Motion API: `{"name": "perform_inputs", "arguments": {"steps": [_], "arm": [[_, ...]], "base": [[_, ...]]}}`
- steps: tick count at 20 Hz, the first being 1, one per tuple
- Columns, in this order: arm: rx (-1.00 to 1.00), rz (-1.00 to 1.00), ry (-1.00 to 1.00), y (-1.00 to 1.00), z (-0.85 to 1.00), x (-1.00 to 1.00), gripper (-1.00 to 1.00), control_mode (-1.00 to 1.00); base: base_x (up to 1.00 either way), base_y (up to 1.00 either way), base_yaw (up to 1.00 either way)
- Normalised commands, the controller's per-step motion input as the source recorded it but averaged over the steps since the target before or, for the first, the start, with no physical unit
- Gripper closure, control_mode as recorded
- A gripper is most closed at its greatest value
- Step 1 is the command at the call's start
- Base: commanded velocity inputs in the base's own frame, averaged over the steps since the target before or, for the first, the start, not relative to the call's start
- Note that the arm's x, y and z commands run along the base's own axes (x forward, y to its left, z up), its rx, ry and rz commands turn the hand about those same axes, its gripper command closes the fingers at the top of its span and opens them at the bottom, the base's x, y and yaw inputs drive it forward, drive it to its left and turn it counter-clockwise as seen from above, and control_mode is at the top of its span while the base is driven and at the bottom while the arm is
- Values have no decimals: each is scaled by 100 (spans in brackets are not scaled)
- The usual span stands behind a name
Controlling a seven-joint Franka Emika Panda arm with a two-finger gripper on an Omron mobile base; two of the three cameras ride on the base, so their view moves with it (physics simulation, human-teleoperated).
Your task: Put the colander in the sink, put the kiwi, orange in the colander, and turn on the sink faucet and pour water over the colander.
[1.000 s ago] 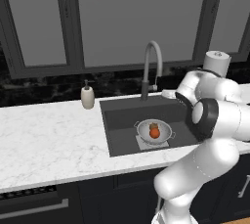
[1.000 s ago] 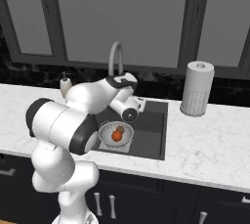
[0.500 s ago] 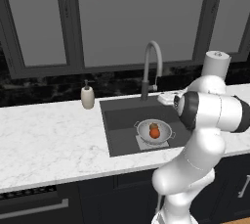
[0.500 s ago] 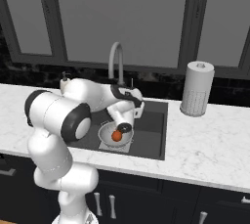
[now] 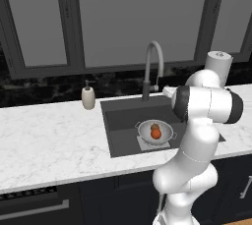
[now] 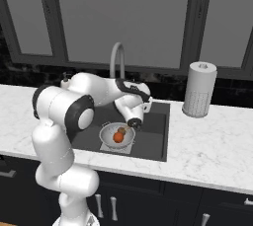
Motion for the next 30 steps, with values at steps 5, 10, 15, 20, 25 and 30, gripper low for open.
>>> {"name": "perform_inputs", "arguments": {"steps": [5,10,15,20,25,30], "arm": [[0,3,-7,0,1,29,-100,-100],[-4,6,-13,11,0,22,-100,-100],[0,9,-12,1,0,30,-100,-100],[0,8,-6,0,-12,26,-100,-100],[0,2,0,0,-29,35,-100,-100],[0,0,0,4,-20,35,-100,-100]], "base": [[0,0,0],[0,0,0],[0,0,0],[0,0,0],[0,0,0],[0,0,0]]}}
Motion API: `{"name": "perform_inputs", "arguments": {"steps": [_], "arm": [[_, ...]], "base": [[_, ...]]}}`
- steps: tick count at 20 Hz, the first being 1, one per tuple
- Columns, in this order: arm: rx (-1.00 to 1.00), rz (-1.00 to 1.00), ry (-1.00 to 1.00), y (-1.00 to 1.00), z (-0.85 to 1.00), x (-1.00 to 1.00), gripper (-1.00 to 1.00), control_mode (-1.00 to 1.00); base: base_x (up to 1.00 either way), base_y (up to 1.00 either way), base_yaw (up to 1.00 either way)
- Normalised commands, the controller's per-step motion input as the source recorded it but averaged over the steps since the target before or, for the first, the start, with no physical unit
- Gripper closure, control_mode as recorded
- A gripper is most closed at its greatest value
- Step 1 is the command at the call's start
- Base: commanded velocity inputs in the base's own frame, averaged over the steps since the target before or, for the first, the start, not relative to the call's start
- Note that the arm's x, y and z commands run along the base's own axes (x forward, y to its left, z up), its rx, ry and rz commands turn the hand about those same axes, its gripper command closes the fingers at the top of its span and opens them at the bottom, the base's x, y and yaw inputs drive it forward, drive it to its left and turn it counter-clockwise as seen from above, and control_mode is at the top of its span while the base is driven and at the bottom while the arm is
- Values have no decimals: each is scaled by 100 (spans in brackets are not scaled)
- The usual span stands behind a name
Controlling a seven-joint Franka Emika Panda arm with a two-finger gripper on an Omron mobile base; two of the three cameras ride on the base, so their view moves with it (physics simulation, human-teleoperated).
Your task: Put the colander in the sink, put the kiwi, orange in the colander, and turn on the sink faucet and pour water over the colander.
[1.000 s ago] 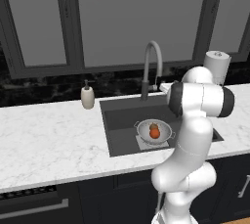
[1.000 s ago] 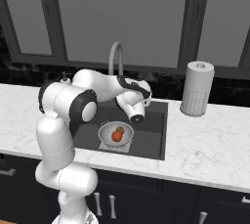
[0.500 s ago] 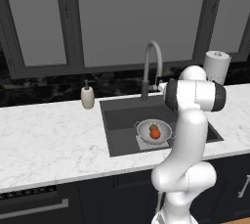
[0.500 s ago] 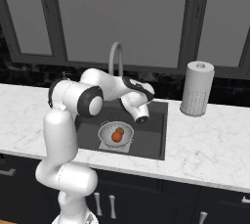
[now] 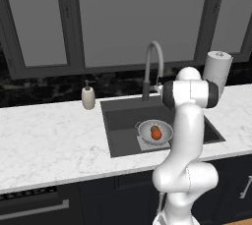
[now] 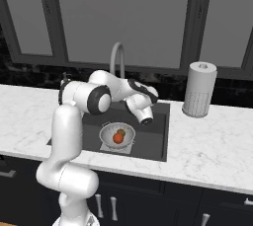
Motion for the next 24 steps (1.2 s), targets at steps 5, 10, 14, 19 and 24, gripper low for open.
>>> {"name": "perform_inputs", "arguments": {"steps": [5,10,14,19,24], "arm": [[0,-1,0,22,-1,44,-100,-100],[0,-1,0,5,-2,48,-100,-100],[0,0,-1,0,-12,43,-100,-100],[0,-4,-2,-20,-10,33,-100,-100],[0,-7,-3,-55,-1,26,-100,-100]], "base": [[0,0,0],[0,0,0],[0,0,0],[0,0,0],[0,0,0]]}}
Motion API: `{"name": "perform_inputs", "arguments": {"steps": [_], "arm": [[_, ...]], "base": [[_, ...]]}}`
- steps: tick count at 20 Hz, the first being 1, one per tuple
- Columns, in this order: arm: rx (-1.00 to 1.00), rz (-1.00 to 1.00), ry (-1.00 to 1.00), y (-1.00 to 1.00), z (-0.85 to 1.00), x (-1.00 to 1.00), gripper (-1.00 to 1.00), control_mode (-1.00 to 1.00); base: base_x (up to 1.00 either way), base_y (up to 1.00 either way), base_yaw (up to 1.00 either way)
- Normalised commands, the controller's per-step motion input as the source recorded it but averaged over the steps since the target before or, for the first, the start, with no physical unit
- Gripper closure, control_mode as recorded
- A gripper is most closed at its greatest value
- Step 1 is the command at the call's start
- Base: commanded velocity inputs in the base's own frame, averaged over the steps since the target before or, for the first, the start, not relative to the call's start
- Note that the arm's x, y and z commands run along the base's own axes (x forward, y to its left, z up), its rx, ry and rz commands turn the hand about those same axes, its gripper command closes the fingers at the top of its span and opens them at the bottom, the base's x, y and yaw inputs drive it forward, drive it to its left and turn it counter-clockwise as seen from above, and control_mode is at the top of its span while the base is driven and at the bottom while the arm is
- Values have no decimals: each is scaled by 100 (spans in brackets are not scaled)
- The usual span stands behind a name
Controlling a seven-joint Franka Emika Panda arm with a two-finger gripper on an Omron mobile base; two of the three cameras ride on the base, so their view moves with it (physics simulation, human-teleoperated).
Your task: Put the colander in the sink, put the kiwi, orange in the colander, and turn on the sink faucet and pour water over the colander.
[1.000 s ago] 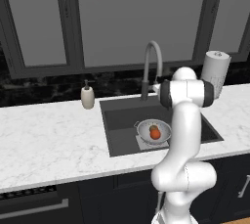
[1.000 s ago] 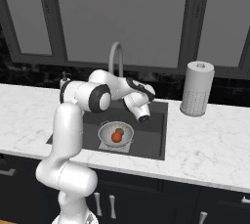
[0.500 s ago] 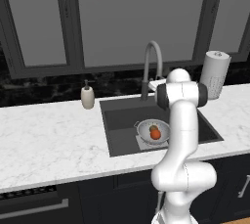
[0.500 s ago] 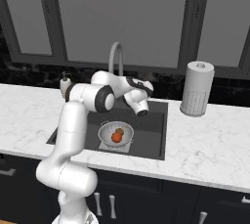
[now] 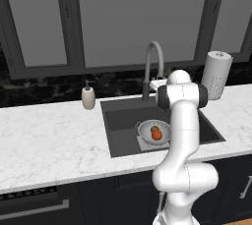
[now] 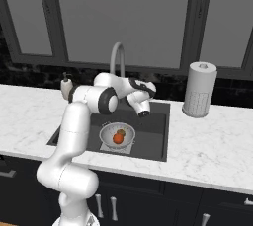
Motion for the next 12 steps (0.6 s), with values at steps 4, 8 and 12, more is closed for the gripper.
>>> {"name": "perform_inputs", "arguments": {"steps": [4,8,12], "arm": [[0,-6,-3,-76,0,14,-100,-100],[0,-2,-2,-93,0,13,-100,-100],[0,0,-2,-100,0,13,-100,-100]], "base": [[0,0,0],[0,0,0],[0,0,0]]}}
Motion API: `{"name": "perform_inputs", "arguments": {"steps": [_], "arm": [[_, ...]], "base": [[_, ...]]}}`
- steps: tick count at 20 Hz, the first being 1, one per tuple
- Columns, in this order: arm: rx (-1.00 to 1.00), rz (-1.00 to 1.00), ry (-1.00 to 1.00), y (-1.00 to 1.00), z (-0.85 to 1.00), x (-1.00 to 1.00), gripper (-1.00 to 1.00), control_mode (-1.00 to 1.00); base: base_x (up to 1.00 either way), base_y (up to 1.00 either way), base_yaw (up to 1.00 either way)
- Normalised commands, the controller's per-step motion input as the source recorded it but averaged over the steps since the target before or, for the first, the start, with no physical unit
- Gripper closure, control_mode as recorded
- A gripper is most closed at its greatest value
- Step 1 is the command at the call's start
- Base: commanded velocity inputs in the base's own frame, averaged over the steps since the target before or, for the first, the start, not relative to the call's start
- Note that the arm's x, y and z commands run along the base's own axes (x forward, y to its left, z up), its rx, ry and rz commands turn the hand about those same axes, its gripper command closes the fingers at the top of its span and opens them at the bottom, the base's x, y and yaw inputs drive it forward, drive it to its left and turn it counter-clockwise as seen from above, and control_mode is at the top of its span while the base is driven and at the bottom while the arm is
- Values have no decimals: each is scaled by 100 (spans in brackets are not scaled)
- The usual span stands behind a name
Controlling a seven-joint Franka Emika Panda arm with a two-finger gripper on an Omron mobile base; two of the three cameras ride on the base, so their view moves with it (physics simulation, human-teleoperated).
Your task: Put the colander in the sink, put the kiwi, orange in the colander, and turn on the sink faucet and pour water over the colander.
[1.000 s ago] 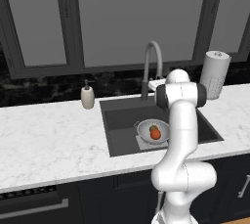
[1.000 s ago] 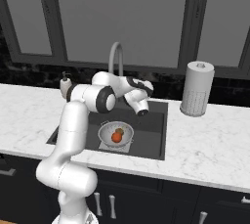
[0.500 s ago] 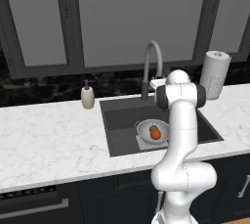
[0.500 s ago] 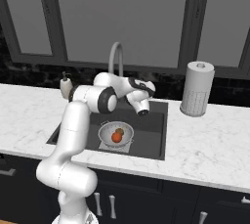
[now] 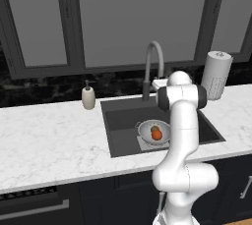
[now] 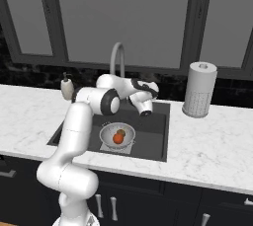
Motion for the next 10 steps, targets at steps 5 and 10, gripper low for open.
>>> {"name": "perform_inputs", "arguments": {"steps": [5,10], "arm": [[0,0,-1,-100,0,17,-100,-100],[0,0,0,-99,0,20,-100,-100]], "base": [[0,0,0],[0,0,0]]}}
